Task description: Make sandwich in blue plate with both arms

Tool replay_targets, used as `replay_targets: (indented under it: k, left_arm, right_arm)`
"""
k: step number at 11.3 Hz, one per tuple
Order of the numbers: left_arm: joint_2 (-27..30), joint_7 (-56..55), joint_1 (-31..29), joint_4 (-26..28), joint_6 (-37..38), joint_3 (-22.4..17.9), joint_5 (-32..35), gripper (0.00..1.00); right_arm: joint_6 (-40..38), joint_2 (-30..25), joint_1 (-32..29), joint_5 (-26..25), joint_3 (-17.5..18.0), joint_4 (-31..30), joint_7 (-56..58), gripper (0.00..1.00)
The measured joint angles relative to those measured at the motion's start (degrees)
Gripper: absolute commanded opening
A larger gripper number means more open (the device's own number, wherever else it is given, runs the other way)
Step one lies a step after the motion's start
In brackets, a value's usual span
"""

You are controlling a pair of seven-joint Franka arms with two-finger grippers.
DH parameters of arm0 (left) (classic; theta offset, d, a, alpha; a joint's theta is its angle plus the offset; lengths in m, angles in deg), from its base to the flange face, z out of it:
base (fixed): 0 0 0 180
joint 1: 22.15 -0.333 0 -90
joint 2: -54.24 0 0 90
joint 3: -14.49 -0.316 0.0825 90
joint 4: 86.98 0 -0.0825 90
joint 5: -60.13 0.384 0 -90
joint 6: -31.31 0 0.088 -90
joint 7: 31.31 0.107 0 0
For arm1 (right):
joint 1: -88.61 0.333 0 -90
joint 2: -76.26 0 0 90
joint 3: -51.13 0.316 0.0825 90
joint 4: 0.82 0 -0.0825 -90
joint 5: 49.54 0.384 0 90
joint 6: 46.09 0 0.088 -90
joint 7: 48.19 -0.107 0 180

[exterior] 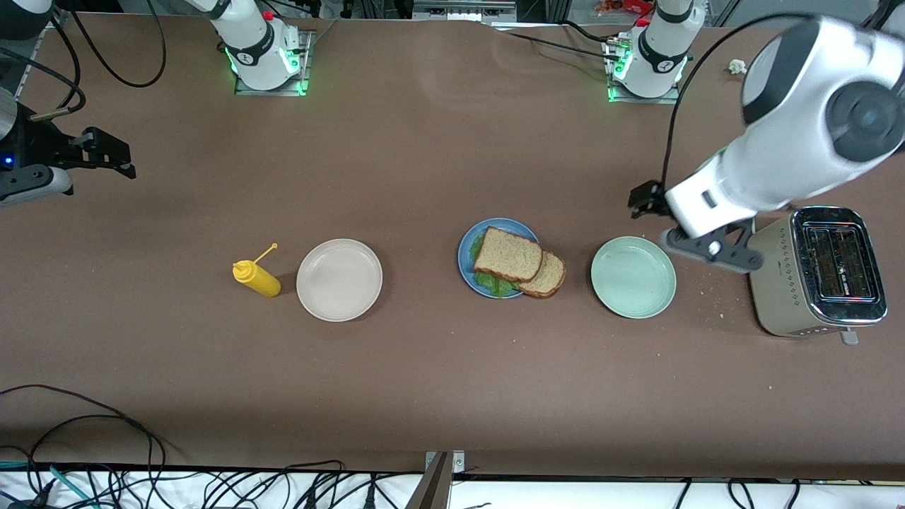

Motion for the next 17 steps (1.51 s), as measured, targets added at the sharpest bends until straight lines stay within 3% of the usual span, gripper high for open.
replay_targets:
  k: [2, 4, 8, 17]
  left_arm:
    - [6.28, -0.19, 0.35, 1.61, 1.13, -2.83, 0.0, 1.0]
    - [12.8, -0.29, 0.35, 7.47, 1.61, -4.27, 0.0, 1.0]
    - [18.86, -0.88, -0.79, 17.91, -1.44, -5.25, -1.75, 1.0]
    - [19.96, -0.93, -1.41, 19.84, -2.51, -5.63, 0.21, 1.0]
  right_arm:
    - [-0.3, -0.16, 0.4, -0.01, 0.0, -0.01, -0.56, 1.0]
    - [-2.42, -0.39, 0.55, -0.18, 0.0, 0.1, -4.55, 1.0]
    - [-3.03, -0.77, 0.85, -2.42, 0.0, 0.82, -7.76, 1.0]
    - [-4.16, -0.81, 0.92, -6.2, -0.11, 4.64, -7.99, 1.0]
